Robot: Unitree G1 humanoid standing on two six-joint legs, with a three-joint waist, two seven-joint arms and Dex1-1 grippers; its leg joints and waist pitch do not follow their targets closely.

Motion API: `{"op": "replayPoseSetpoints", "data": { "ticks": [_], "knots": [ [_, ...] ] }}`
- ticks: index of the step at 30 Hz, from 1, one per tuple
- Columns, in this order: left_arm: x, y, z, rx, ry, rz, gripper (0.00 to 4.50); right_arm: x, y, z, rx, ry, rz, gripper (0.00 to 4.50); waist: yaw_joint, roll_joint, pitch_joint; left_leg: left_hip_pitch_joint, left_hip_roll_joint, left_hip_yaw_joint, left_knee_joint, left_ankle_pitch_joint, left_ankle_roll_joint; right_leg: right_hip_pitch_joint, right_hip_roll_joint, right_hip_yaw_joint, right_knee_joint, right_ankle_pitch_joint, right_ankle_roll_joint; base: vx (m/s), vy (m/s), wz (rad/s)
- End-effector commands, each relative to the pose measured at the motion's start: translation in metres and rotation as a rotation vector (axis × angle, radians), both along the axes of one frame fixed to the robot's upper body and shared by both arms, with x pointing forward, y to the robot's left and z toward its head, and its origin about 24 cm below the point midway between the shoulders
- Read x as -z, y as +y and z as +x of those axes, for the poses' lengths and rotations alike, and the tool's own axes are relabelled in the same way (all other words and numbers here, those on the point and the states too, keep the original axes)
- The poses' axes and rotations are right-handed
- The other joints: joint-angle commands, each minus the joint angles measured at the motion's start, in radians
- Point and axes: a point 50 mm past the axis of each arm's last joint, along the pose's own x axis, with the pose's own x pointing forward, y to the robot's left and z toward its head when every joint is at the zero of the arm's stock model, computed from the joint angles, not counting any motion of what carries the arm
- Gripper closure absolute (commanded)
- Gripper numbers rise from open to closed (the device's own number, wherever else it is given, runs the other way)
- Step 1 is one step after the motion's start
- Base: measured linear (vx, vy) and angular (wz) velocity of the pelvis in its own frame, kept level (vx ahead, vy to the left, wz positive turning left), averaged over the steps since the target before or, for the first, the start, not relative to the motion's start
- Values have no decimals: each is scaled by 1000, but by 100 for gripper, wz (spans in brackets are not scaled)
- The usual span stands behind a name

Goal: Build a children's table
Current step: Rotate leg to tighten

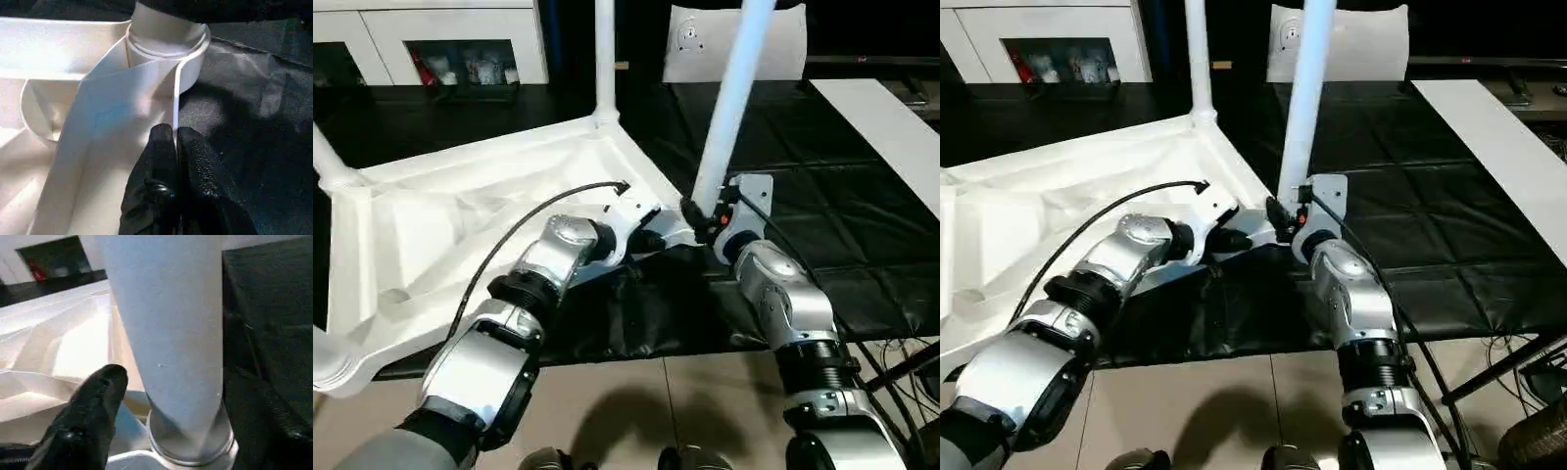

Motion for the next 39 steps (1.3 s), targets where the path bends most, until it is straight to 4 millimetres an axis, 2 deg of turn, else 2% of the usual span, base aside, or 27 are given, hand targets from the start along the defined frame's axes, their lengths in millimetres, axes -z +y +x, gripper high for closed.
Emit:
{"op": "replayPoseSetpoints", "data": {
  "ticks": [1, 3, 5, 6, 8, 9, 11, 12, 13, 14, 15, 18, 22, 24, 25, 26, 27, 28, 34, 39],
  "knots": [
    [-14, 1, 3, 48, -60, -28, 450, -3, 6, -6, -100, -38, 6, 94, 12, -1, -81, 13, 27, -9, -59, -156, 78, 77, -72, 47, -73, -121, -237, 0, 0, 0],
    [-14, 3, 1, 84, -68, -22, 450, -3, 2, -9, -129, -45, 4, 88, 12, -2, -82, 13, 28, -10, -59, -151, 78, 78, -73, 48, -71, -110, -239, 0, 0, 0],
    [-11, 9, -10, 273, -61, -7, 450, -4, -11, -22, -277, -70, -15, 61, 18, -5, -78, 15, 29, -9, -59, -166, 83, 79, -75, 48, -77, -139, -233, 0, 0, 0],
    [-9, 12, -14, 320, -48, 7, 450, -4, -15, -26, -330, -70, -30, 49, 24, -3, -78, 13, 32, -10, -60, -155, 97, 82, -75, 50, -74, -121, -227, 0, 0, 0],
    [-8, 14, -15, 338, -40, 16, 450, -4, -17, -28, -356, -68, -40, 40, 25, 0, -80, 19, 36, -9, -60, -166, 93, 73, -75, 49, -73, -120, -243, 0, 0, 0],
    [-7, 16, -18, 391, -37, 33, 450, -2, -19, -33, -419, -66, -60, 40, 28, -2, -75, 19, 35, -8, -61, -189, 87, 73, -75, 49, -78, -160, -236, 0, 0, 0],
    [-5, 21, -22, 447, -17, 47, 450, -2, -22, -39, -516, -66, -89, 40, 32, 2, -73, 22, 35, -9, -63, -217, 73, 69, -77, 48, -82, -217, -228, 0, 0, 0],
    [-5, 22, -24, 492, -14, 58, 450, -2, -24, -42, -566, -63, -93, 40, 40, 2, -71, 28, 38, -9, -64, -239, 61, 65, -78, 50, -89, -265, -212, 0, 0, 0],
    [-5, 25, -25, 526, -5, 69, 450, -4, -25, -46, -627, -62, -99, 40, 46, 5, -71, 27, 41, -10, -66, -240, 53, 65, -79, 51, -87, -269, -211, 0, 0, 0],
    [-5, 25, -25, 526, -5, 69, 450, -4, -25, -46, -627, -62, -99, 40, 51, 4, -72, 28, 42, -10, -66, -241, 51, 65, -78, 50, -87, -265, -210, 0, 0, 0],
    [-6, 29, -28, 583, 18, 85, 450, -6, -27, -52, -727, -54, -108, 40, 57, 0, -74, 29, 42, -10, -66, -236, 50, 65, -78, 50, -82, -240, -215, 0, 0, 0],
    [-6, 32, -32, 653, 50, 97, 450, -7, -29, -58, -832, -34, -117, 40, 64, 0, -74, 23, 45, -9, -67, -220, 65, 69, -80, 49, -74, -198, -223, 0, 0, 0],
    [-6, 34, -36, 719, 69, 115, 450, -7, -30, -64, -921, -11, -123, 40, 69, 0, -74, 22, 42, -8, -65, -225, 59, 66, -85, 48, -79, -239, -223, 0, 0, 0],
    [-7, 35, -38, 750, 84, 120, 450, -8, -30, -66, -978, 6, -121, 66, 77, 1, -75, 23, 46, -9, -66, -223, 59, 67, -84, 48, -78, -238, -217, 0, 0, 0],
    [-8, 36, -39, 775, 90, 124, 450, -8, -30, -69, -1025, 22, -113, 66, 79, -4, -75, 23, 45, -7, -65, -216, 61, 65, -83, 48, -77, -225, -220, 0, 0, 0],
    [-8, 36, -39, 776, 90, 125, 450, -9, -30, -69, -1028, 23, -113, 66, 82, -4, -76, 23, 44, -8, -64, -214, 63, 67, -83, 47, -75, -221, -221, 0, 0, 0],
    [-9, 36, -40, 804, 97, 128, 450, -8, -30, -72, -1074, 45, -102, 94, 83, -6, -75, 21, 45, -8, -65, -210, 65, 66, -85, 47, -76, -225, -221, 0, 0, 0],
    [-10, 36, -41, 823, 106, 128, 450, -8, -30, -74, -1109, 60, -98, 101, 86, -4, -75, 22, 45, -8, -65, -210, 67, 66, -85, 47, -76, -234, -220, 0, 0, 0],
    [-10, 37, -44, 850, 119, 136, 450, -6, -30, -79, -1163, 93, -93, 145, 99, -2, -74, 25, 48, -9, -67, -224, 52, 60, -87, 48, -81, -280, -205, 0, 0, 0],
    [-10, 40, -45, 860, 121, 153, 450, -8, -34, -79, -1184, 112, -88, 193, 102, -3, -74, 24, 47, -10, -67, -225, 46, 62, -86, 47, -78, -269, -204, 0, 0, 0]
  ]
}}
